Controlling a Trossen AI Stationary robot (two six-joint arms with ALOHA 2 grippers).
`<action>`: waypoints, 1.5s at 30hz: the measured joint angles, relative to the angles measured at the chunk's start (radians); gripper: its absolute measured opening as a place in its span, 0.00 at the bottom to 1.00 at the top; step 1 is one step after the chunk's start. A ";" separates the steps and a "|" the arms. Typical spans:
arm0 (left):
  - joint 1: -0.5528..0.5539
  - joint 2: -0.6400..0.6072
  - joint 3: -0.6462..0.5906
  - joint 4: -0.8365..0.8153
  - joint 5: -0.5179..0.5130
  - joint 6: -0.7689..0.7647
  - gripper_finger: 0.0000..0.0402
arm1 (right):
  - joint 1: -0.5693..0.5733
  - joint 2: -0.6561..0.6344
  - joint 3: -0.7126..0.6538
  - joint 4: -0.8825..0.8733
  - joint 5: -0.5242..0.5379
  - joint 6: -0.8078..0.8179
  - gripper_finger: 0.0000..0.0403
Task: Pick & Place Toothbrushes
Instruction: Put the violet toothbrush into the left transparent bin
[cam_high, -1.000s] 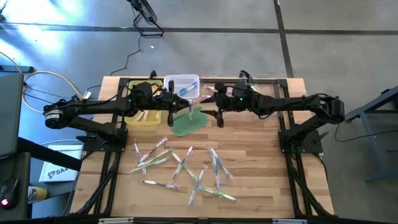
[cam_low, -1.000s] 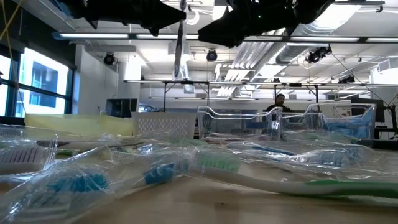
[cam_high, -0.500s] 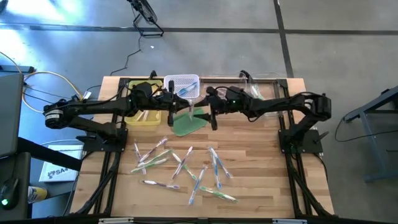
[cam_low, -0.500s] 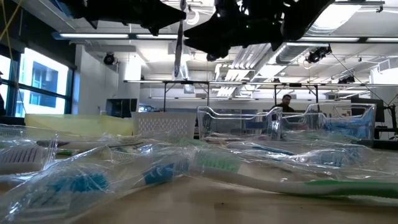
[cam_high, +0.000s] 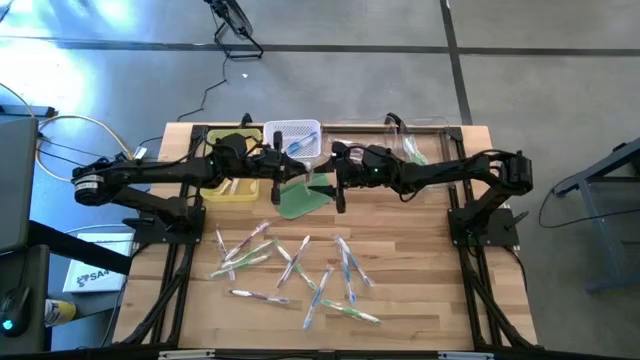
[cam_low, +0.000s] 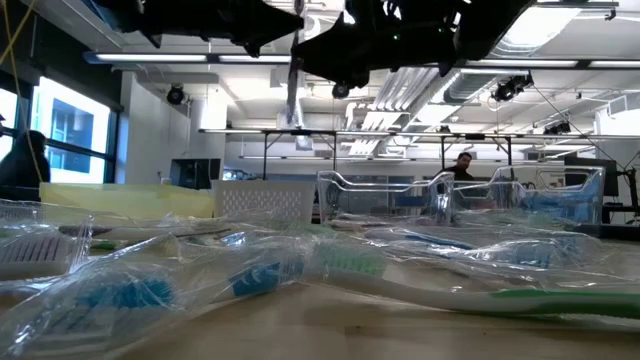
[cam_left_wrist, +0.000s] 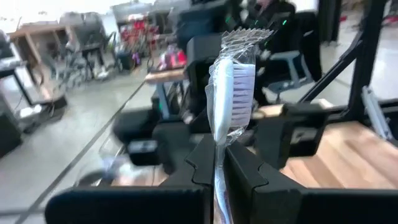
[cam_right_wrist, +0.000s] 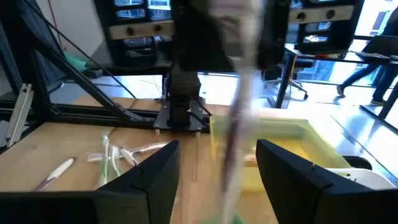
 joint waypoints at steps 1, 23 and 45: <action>-0.007 0.010 0.000 0.030 0.002 0.000 0.03 | 0.000 0.000 0.000 0.000 0.000 0.000 0.51; -0.031 0.041 0.000 0.095 -0.002 0.000 0.03 | 0.001 0.000 0.000 -0.018 -0.021 0.000 0.14; -0.031 0.041 0.000 0.087 -0.003 0.001 0.19 | 0.001 -0.001 0.001 -0.024 -0.021 0.000 0.04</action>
